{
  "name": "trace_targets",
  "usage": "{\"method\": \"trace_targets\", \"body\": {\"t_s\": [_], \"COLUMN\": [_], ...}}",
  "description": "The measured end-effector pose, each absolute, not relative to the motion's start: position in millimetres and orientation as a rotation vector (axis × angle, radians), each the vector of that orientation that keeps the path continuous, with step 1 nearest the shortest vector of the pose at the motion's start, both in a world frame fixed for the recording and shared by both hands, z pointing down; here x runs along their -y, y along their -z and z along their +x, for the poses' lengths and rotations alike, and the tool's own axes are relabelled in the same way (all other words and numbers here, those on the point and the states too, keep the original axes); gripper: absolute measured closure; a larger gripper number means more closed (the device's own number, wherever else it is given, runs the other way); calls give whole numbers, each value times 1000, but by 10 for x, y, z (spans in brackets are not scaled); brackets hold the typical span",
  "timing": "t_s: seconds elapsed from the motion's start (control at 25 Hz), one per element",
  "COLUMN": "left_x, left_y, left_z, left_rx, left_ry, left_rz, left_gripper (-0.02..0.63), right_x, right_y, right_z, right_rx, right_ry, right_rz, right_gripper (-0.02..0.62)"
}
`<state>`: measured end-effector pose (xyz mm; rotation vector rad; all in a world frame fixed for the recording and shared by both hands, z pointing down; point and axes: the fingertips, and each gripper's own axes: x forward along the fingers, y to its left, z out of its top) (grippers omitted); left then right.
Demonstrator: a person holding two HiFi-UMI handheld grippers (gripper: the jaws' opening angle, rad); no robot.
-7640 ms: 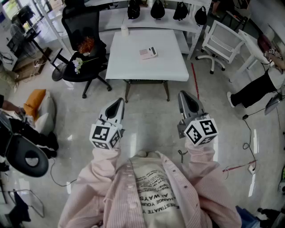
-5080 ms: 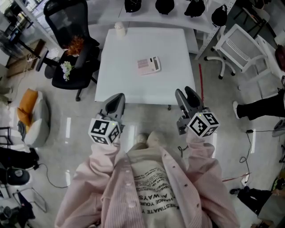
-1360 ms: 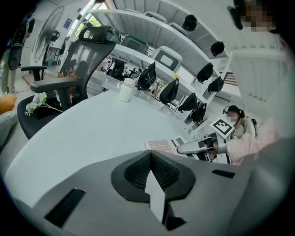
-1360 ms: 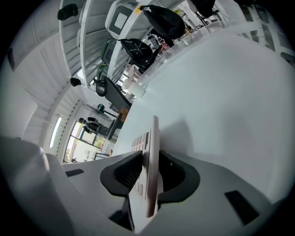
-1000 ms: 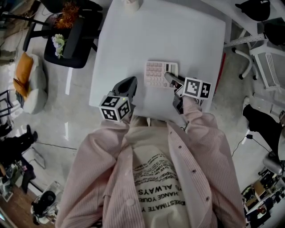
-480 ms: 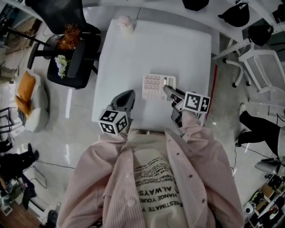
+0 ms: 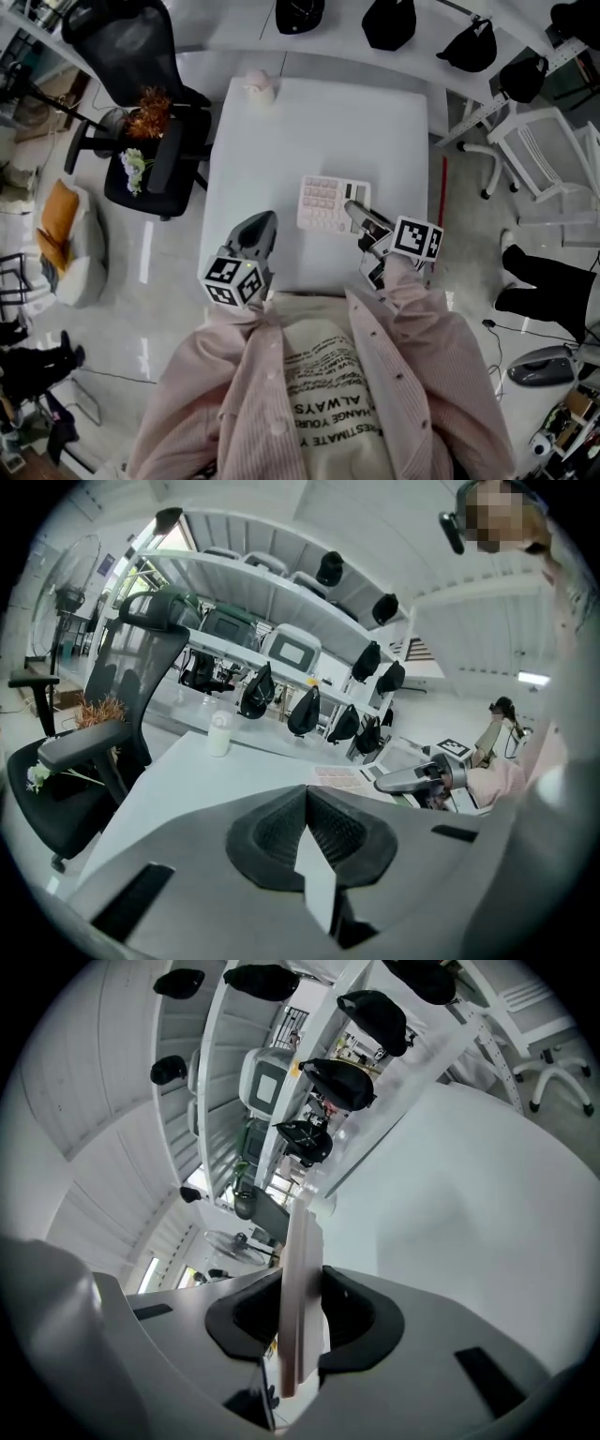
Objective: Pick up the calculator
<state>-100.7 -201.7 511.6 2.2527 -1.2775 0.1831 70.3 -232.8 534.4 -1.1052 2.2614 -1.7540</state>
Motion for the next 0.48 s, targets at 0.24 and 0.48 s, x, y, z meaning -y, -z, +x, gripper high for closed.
{"method": "trace_targets", "body": {"t_s": [0.24, 0.48], "left_x": [2055, 2131], "left_y": [-4876, -4620], "left_z": [-1076, -1047], "left_rx": [1309, 1319], "left_ry": [-125, -77], "left_rz": [2292, 2351], "left_gripper": [604, 604], "right_x": [2317, 2294], "right_y": [-5058, -4845], "right_z": [768, 848], "right_rx": [-2182, -2068], "right_ry": [1712, 1672], "right_rz": [-1083, -1094], "right_gripper": [503, 503]}}
